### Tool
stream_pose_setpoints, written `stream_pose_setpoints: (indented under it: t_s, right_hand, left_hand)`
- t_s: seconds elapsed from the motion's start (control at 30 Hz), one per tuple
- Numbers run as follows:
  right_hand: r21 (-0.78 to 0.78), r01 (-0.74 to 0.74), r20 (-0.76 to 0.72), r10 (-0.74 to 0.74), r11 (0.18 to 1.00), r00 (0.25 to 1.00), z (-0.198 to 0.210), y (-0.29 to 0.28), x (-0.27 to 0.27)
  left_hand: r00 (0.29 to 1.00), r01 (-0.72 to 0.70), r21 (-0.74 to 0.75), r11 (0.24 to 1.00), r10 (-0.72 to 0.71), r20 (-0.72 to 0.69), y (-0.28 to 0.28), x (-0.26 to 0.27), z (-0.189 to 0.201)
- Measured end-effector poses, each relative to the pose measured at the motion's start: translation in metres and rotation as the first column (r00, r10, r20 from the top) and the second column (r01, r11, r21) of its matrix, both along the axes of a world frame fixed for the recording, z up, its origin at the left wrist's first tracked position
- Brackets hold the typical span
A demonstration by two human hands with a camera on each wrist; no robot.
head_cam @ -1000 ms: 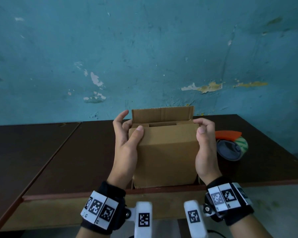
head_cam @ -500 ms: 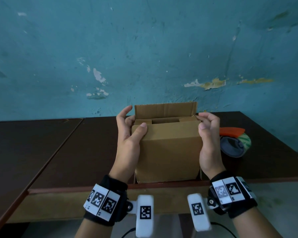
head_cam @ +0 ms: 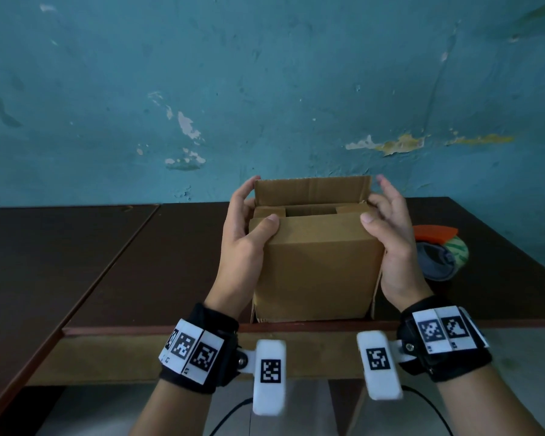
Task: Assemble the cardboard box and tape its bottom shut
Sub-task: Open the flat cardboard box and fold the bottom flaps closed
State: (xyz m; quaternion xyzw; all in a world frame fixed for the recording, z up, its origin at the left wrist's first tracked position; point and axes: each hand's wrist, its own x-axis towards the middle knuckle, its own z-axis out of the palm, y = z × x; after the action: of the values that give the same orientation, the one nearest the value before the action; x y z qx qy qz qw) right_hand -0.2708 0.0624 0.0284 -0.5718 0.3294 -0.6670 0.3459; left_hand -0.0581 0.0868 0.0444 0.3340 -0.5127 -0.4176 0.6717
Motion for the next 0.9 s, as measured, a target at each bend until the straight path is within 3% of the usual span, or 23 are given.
stream_pose_setpoints:
  t_s: [0.1, 0.3, 0.5, 0.7, 0.9]
  right_hand:
    - [-0.087, 0.034, -0.064, -0.04, 0.996, 0.997, 0.004, 0.003, 0.002]
    - [-0.203, 0.122, -0.137, -0.151, 0.972, 0.979, 0.001, 0.003, 0.007]
    - [-0.237, 0.171, -0.112, -0.202, 0.956, 0.973, -0.002, -0.001, 0.007]
    - [-0.159, 0.162, -0.043, -0.171, 0.974, 0.984, 0.001, 0.002, 0.01]
    - [-0.011, 0.112, -0.013, -0.112, 0.994, 0.994, 0.01, -0.004, 0.007]
  left_hand:
    - [1.0, -0.007, -0.005, 1.0, 0.007, -0.021, 0.002, -0.001, 0.0]
    - [0.992, -0.101, -0.047, 0.994, 0.104, 0.065, 0.0, -0.001, -0.002]
    - [0.99, -0.137, -0.009, 0.991, 0.137, 0.022, -0.004, -0.003, -0.001]
    - [0.991, -0.134, 0.085, 0.987, 0.134, 0.011, -0.005, -0.005, 0.002]
    - [0.991, -0.108, 0.212, 0.971, 0.087, 0.105, -0.007, -0.001, 0.011]
